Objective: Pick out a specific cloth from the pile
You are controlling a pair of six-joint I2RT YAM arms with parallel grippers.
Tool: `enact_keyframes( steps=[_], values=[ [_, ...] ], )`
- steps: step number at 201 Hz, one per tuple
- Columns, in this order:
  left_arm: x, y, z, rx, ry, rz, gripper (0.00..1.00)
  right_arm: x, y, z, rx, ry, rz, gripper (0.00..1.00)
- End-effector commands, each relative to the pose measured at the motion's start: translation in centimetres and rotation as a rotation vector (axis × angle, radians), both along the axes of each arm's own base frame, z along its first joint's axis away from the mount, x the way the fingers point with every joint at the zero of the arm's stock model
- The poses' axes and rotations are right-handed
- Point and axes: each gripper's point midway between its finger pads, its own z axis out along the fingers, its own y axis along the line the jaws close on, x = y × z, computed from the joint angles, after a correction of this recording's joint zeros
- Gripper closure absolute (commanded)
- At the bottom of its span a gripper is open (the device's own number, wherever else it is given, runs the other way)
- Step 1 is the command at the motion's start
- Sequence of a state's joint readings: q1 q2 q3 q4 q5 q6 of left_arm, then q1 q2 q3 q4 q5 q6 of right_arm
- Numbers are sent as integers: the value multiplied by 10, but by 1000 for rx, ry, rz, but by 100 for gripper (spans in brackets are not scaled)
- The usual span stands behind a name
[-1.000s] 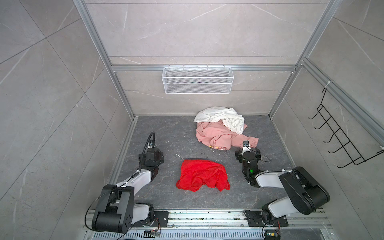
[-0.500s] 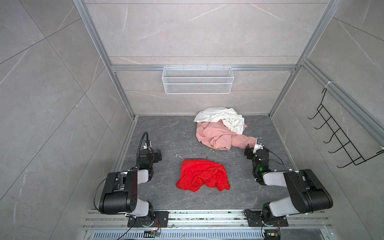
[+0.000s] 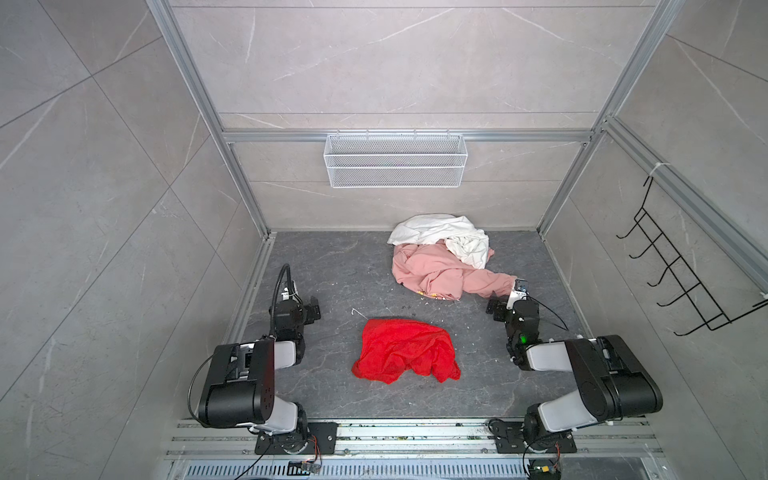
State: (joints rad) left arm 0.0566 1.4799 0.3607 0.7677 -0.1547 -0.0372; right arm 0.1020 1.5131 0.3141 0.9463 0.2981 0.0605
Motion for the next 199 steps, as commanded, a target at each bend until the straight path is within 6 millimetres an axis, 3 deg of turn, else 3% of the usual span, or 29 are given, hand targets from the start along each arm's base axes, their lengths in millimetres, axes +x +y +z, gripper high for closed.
enact_keyframes(
  steps=[1,199],
  values=[
    [7,2,11,-11,-56,17,0,5,0,5,10,-13,-1,0],
    [6,1,12,-7,-63,15,0,11,5,0,23,19,33,0]
  ],
)
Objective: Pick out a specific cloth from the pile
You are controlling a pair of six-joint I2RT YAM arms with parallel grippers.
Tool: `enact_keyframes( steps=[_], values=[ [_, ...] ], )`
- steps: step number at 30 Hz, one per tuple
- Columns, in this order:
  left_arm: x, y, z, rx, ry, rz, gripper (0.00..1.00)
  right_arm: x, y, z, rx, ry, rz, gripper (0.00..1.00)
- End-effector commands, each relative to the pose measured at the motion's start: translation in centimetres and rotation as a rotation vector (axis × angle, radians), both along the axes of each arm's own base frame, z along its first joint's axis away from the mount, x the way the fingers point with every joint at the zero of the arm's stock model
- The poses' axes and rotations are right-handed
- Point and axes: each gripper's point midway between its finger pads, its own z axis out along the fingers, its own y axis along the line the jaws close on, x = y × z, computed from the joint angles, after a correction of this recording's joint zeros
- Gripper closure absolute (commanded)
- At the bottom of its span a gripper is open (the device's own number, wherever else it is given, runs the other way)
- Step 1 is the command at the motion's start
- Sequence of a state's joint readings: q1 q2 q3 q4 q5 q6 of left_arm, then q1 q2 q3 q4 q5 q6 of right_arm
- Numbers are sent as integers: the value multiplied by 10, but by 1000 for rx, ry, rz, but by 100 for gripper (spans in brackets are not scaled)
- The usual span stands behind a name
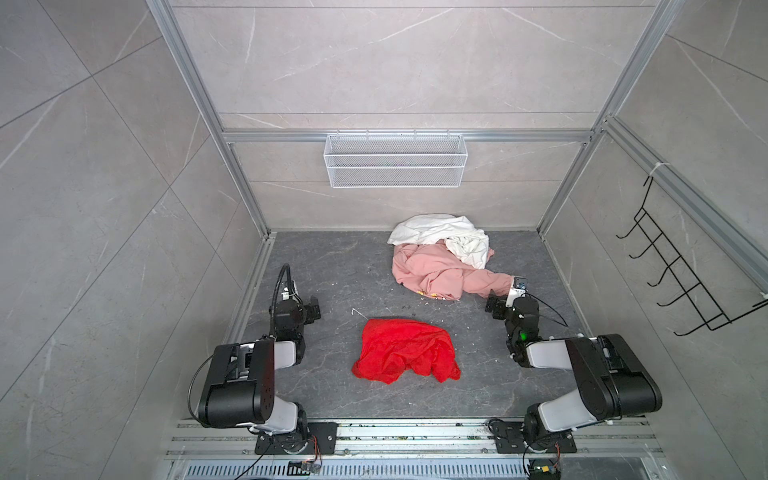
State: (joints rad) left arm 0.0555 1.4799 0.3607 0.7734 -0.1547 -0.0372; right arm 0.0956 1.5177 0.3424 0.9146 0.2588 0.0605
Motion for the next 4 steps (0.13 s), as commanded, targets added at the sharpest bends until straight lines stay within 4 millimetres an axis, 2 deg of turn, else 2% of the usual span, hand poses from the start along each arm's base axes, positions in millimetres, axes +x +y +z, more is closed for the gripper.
enact_keyframes(
  steps=[1,4],
  values=[
    [6,1,11,-8,-56,16,0,4,0,-2,12,10,3,0],
    [6,1,11,-9,-58,16,0,3,0,-1,11,4,5,0]
  ],
)
